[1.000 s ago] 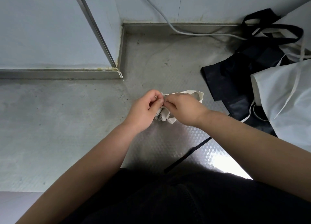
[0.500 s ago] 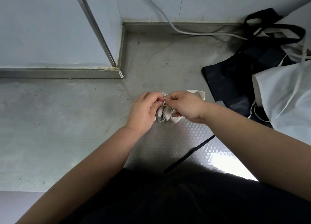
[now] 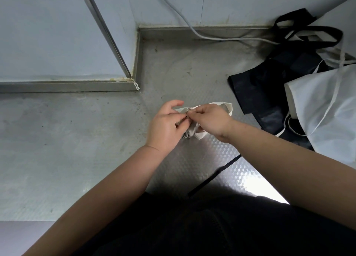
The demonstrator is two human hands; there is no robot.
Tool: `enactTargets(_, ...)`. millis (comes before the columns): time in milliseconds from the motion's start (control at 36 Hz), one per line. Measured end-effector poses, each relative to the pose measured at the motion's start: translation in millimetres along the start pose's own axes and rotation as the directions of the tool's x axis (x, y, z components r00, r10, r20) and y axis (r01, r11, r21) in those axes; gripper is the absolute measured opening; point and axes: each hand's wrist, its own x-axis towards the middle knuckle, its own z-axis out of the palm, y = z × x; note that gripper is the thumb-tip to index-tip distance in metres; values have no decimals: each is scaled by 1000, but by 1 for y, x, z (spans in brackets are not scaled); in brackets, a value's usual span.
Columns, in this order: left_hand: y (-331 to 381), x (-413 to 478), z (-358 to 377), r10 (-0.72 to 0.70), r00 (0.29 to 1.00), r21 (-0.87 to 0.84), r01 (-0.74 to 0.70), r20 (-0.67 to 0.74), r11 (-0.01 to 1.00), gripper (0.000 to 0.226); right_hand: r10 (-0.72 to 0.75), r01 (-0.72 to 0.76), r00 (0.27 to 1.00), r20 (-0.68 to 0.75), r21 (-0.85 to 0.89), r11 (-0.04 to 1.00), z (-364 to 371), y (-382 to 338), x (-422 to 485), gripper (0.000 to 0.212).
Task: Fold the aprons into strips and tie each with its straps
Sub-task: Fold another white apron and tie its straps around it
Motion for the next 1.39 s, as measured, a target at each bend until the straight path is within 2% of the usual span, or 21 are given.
enactTargets(83,2,1,-2,-32,999,4,32,-9,999,24,-17,18,998,52,-8,1000,-2,-5,-4,30)
enactTargets(167,1,3,-4,-166,986,-48,164,-36,985,12,-64,64,996,64,-1,998,-7,-1,-9,27)
enactTargets(194,-1,3,-6,-218,975,-67,215,-38,974,9,-99,100,995,25,-44,994,-9,2,-9,23)
enactTargets(250,-8,0,-10,-260,965,-57,257,-48,965,7,-191,168,979,-69,-252,953,-15,5,-10,18)
enactTargets(333,-21,-7,-20,-244,970,47,243,11,969,9,-335,243,938,-89,-522,818,-19,4,-14,20)
enactTargets(417,-28,-8,-28,-207,974,129,195,92,972,11,-396,279,914,-86,-574,770,-17,4,-15,21)
enactTargets(528,-29,-4,-32,-116,986,199,90,123,976,13,-444,287,887,-127,-600,747,-14,7,-16,21)
enactTargets(639,-31,-8,-33,-81,987,241,45,141,969,36,-391,244,913,-113,-616,749,-10,12,-16,22)
enactTargets(722,-26,-8,-32,-144,977,283,94,158,954,28,-308,196,947,-95,-590,783,-8,9,-16,22)
enactTargets(806,-22,-6,-30,-254,930,350,153,265,924,16,-280,190,958,-65,-589,785,-6,3,-17,24)
enactTargets(917,-17,-1,-32,-307,860,249,218,407,944,24,-297,212,954,-48,-593,777,-3,0,-15,26)
enactTargets(1000,-24,-1,-36,-217,913,211,150,346,966,30,-331,232,944,-12,-688,687,-9,4,-15,24)
enactTargets(1083,-37,-2,-42,-110,949,263,30,295,964,48,-353,262,935,43,-753,604,-14,6,-15,22)
enactTargets(1139,-40,-1,-42,-80,952,250,4,295,968,48,-358,260,933,27,-738,623,-16,8,-12,24)
enactTargets(1222,-41,0,-39,-79,949,222,10,304,975,48,-303,202,952,-39,-664,720,-15,8,-9,28)
enactTargets(1278,-43,1,-43,-106,946,187,49,305,981,43,-229,143,971,-70,-595,791,-8,3,-7,25)
enactTargets(1361,-48,4,-52,-192,934,132,159,301,978,21,-111,71,992,-67,-434,898,1,-12,-5,28)
enactTargets(1389,-46,3,-53,-228,924,107,204,308,973,28,-90,63,994,-57,-368,928,2,-15,-5,31)
